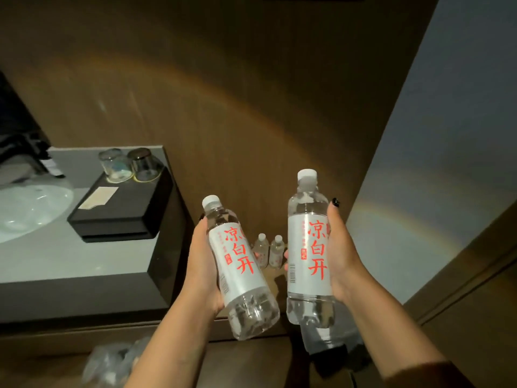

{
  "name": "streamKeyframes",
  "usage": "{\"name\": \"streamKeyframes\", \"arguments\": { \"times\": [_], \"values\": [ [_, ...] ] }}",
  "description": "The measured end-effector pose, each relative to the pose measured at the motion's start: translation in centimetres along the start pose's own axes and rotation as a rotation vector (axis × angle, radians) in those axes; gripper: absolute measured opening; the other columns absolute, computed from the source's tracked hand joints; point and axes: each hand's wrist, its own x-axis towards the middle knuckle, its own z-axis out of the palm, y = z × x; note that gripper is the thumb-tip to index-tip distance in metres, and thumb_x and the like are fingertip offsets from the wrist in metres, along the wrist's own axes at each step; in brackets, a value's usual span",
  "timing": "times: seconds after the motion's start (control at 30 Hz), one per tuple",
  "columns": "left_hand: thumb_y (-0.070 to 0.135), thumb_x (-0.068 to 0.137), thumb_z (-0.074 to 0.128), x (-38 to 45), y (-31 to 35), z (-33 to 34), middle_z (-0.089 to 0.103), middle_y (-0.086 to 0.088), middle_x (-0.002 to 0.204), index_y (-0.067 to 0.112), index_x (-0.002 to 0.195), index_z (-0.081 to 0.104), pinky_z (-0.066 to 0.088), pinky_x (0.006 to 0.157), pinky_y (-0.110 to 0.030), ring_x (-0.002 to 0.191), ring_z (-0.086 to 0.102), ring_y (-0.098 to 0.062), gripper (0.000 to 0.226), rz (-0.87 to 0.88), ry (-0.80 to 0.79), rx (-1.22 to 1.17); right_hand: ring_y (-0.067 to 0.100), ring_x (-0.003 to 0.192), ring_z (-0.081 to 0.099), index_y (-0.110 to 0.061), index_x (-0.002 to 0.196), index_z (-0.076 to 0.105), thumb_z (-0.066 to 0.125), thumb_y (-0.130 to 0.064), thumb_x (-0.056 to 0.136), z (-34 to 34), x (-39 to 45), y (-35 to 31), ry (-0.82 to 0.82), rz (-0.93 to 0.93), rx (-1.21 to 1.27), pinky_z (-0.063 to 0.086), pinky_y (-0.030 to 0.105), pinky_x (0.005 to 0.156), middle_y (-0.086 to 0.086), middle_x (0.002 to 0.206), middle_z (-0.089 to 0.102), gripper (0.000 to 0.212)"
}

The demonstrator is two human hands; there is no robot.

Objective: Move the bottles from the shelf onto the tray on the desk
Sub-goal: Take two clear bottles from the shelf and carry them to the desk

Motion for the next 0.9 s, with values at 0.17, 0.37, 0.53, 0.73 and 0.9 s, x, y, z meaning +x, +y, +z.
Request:
{"name": "streamKeyframes", "arguments": {
  "times": [0.17, 0.37, 0.53, 0.73, 0.9],
  "values": [
    [0.058, 0.085, 0.052, -3.4, 3.6, -5.5, 0.059, -0.01, 0.066, 0.012, 0.086, 0.057, 0.054, 0.063, -0.036, 0.057, 0.058, -0.024, 0.047, 0.078, 0.064, 0.11, 0.029, 0.078, 0.066, -0.013, 0.099, 0.064, 0.032, -0.076, 0.085, 7.1, 0.1, 2.4, -0.102, 0.041, -0.07, 0.052, 0.042, 0.08, 0.015, 0.093, 0.07, 0.072],
    [0.06, 0.081, 0.054, -8.6, 10.1, -14.9, 0.057, -0.008, 0.075, 0.013, 0.095, 0.056, 0.05, 0.066, -0.035, 0.067, 0.056, -0.023, 0.048, 0.144, 0.112, 0.125, 0.028, 0.076, 0.067, -0.011, 0.096, 0.064, 0.034, -0.074, 0.087, 17.5, -0.9, 8.0, -0.186, 0.152, -0.095, 0.052, 0.038, 0.075, 0.014, 0.089, 0.07, 0.07],
    [0.064, 0.086, 0.047, -11.7, 15.2, -22.9, 0.064, -0.012, 0.065, 0.011, 0.088, 0.06, 0.053, 0.066, -0.037, 0.058, 0.063, -0.027, 0.055, 0.21, 0.238, 0.138, 0.027, 0.069, 0.064, -0.011, 0.089, 0.058, 0.035, -0.074, 0.086, 28.2, -1.8, 13.3, -0.269, 0.182, -0.117, 0.05, 0.039, 0.073, 0.012, 0.08, 0.066, 0.067],
    [0.063, 0.084, 0.051, -15.4, 20.1, -31.8, 0.062, -0.011, 0.068, 0.011, 0.08, 0.061, 0.051, 0.067, -0.037, 0.057, 0.059, -0.024, 0.054, 0.239, 0.237, 0.115, 0.022, 0.066, 0.066, -0.016, 0.082, 0.064, 0.031, -0.07, 0.089, 39.6, -2.5, 17.7, -0.332, 0.226, -0.155, 0.052, 0.035, 0.069, 0.007, 0.072, 0.069, 0.064],
    [0.065, 0.083, 0.052, -17.4, 22.9, -37.9, 0.06, -0.009, 0.065, 0.014, 0.079, 0.058, 0.05, 0.065, -0.036, 0.054, 0.058, -0.021, 0.051, 0.246, 0.281, 0.149, 0.02, 0.059, 0.063, -0.018, 0.069, 0.062, 0.034, -0.071, 0.089, 47.1, -2.2, 19.9, -0.397, 0.232, -0.203, 0.051, 0.037, 0.069, 0.006, 0.065, 0.066, 0.063]
  ]
}}
